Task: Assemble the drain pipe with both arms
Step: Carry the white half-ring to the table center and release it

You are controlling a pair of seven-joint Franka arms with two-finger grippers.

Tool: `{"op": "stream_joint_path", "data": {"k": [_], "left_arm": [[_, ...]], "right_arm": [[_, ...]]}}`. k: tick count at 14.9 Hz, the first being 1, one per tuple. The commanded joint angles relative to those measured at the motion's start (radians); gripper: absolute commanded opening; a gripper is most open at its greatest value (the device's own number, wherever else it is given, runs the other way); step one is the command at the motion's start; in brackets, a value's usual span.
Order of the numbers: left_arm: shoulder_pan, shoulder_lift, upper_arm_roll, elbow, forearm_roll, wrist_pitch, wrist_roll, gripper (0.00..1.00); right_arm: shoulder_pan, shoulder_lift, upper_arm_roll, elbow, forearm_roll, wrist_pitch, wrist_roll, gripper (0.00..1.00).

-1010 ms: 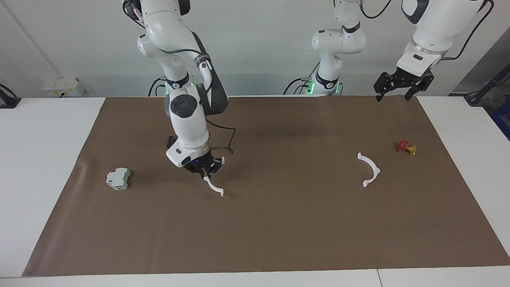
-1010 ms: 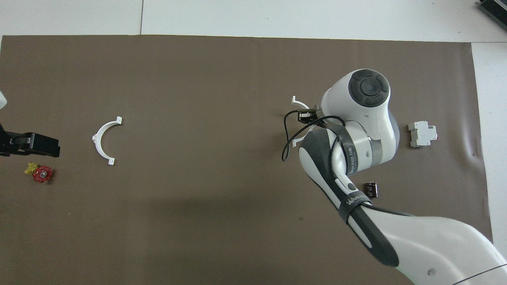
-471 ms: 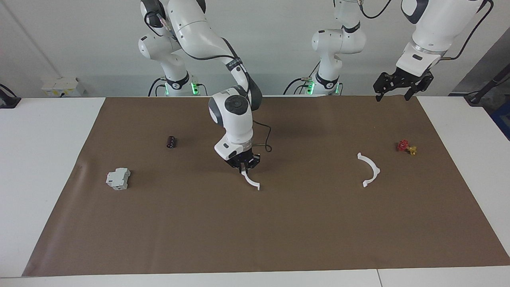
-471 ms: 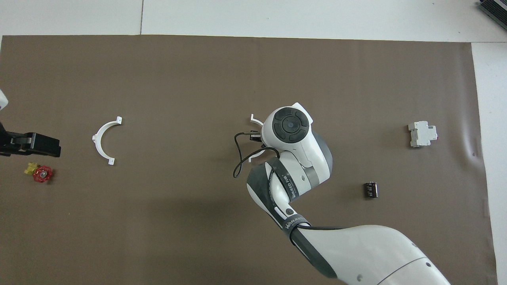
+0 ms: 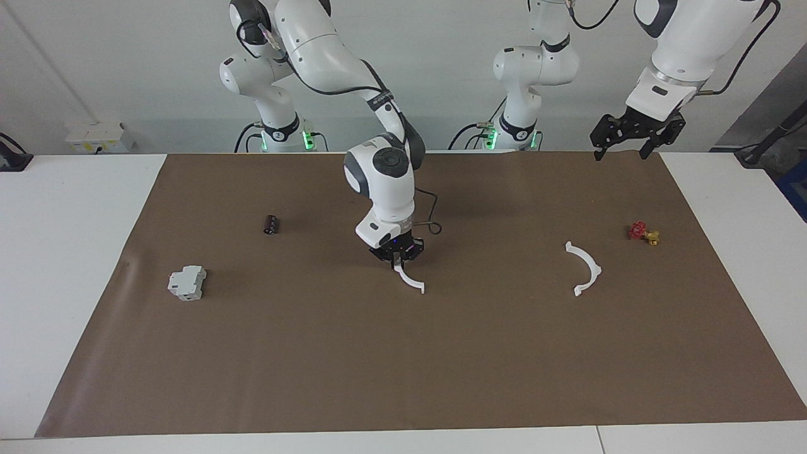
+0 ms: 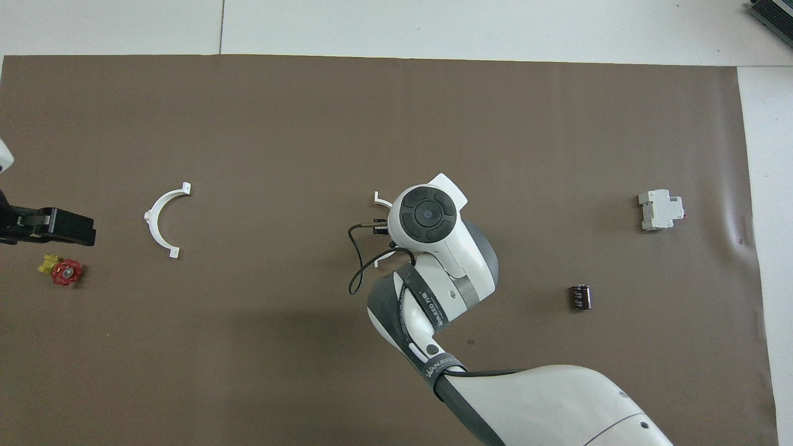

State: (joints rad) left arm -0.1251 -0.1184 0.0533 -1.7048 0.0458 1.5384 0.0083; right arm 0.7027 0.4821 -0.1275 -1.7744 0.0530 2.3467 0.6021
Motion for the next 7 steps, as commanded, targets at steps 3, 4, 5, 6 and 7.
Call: {"op": "stream_joint_path", "data": {"k": [3, 4, 5, 6, 7], "left_arm": [[-0.011, -0.015, 0.008, -0.012, -0.012, 0.009, 0.004, 1.00], [-0.011, -0.017, 0.008, -0.015, -0.012, 0.009, 0.004, 1.00], [-0.011, -0.015, 0.008, -0.015, -0.012, 0.009, 0.004, 1.00], [-0.011, -0.017, 0.008, -0.015, -0.012, 0.009, 0.004, 1.00], [-0.010, -0.015, 0.008, -0.015, -0.012, 0.009, 0.004, 1.00]], "right_arm": [[-0.002, -0.002, -0.003, -0.014, -0.021, 0.034, 0.025, 0.68], [0.000, -0.002, -0.003, -0.013, -0.021, 0.028, 0.037, 1.00], [0.004, -0.005, -0.003, -0.007, -0.021, 0.022, 0.054, 1.00], [0.008, -0.014, -0.004, -0.004, -0.019, 0.014, 0.056, 1.00], [0.005, -0.031, -0.006, -0.002, -0.021, -0.006, 0.056, 1.00]]}}
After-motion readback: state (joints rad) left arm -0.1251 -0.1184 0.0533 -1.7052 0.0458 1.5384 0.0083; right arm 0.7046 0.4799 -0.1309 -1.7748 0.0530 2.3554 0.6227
